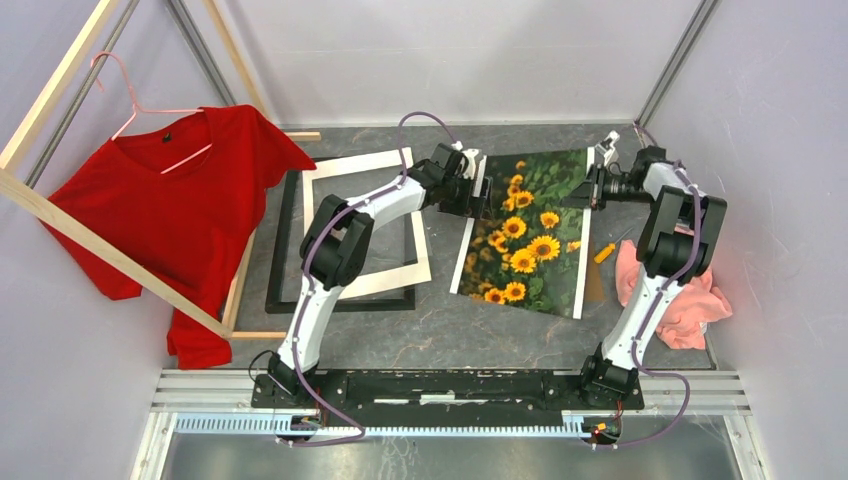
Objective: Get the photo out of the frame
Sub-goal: Pick up the photo from the photo frame, then place the photo in the photo frame.
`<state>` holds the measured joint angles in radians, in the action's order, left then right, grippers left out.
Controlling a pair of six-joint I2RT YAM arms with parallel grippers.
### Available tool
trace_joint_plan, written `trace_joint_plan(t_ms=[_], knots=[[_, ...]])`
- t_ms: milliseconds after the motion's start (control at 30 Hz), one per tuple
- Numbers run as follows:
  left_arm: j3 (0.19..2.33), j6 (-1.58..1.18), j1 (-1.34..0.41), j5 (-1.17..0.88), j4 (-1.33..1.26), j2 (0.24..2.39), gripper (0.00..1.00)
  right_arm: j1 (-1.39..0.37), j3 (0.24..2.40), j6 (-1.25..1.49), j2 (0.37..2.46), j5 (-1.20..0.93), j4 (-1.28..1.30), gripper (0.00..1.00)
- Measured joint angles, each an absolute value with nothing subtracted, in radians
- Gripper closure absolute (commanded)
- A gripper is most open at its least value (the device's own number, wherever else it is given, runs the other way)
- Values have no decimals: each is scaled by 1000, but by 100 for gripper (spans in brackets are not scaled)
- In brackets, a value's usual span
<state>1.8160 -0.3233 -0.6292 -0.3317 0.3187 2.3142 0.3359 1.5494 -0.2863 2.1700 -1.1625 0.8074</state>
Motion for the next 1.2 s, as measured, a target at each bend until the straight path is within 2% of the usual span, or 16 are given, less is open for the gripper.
trace_joint_plan(t_ms=[167, 433, 633, 967, 1200], knots=[[1775, -322, -573, -424, 305, 2283, 0, 336, 1585, -285, 2050, -1214, 818, 98], [1755, -297, -421, -710, 163, 2247, 0, 335, 1591, -297, 1939, -1298, 886, 100], [1755, -253, -413, -880, 118, 2247, 0, 335, 1601, -252, 1881, -1349, 891, 100], [1772, -252, -410, -1079, 79, 2222, 0, 314, 1600, -64, 1674, -1443, 740, 100], [1771, -232, -251, -1121, 168, 2005, 0, 207, 1494, 98, 1501, -1473, 575, 100]])
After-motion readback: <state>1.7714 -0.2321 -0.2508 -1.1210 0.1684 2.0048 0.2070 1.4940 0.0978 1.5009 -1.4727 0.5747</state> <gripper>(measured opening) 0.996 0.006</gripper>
